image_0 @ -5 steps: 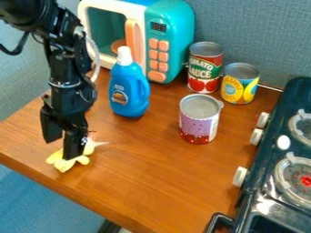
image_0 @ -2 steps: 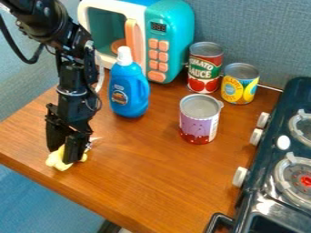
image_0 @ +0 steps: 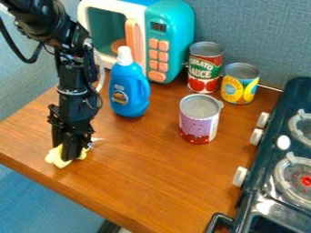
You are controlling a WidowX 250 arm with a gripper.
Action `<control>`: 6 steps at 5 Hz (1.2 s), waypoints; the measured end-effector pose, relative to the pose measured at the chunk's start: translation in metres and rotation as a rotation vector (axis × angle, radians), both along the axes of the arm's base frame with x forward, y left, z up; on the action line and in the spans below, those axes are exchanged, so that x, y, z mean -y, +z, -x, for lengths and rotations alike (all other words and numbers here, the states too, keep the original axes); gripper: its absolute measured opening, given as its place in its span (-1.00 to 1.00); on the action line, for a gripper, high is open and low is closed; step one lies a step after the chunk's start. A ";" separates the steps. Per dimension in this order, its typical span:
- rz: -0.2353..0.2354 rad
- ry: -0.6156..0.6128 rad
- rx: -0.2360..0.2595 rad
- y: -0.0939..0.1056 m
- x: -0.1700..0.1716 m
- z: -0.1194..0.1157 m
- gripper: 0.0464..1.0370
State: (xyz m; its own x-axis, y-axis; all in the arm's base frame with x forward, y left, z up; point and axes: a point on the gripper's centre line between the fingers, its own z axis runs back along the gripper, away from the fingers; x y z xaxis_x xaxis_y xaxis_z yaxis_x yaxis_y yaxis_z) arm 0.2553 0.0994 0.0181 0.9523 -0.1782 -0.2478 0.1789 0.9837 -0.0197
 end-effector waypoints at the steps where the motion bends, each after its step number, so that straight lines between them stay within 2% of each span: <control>1: -0.018 0.057 0.050 0.024 -0.017 0.000 -0.67; 2: -0.059 0.141 0.053 0.046 -0.045 -0.004 -0.76; 3: -0.070 0.238 0.038 0.047 -0.085 -0.009 -0.80; 4: -0.091 0.269 0.006 0.034 -0.103 -0.015 -0.80; 5: -0.117 0.280 -0.054 0.021 -0.108 -0.013 -0.80; 6: -0.077 0.245 -0.069 0.010 -0.104 -0.012 -0.80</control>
State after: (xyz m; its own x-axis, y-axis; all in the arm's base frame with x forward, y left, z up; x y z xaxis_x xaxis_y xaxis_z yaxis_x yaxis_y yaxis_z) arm 0.2675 0.2029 0.0285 0.9450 0.0775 -0.3177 -0.0639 0.9965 0.0533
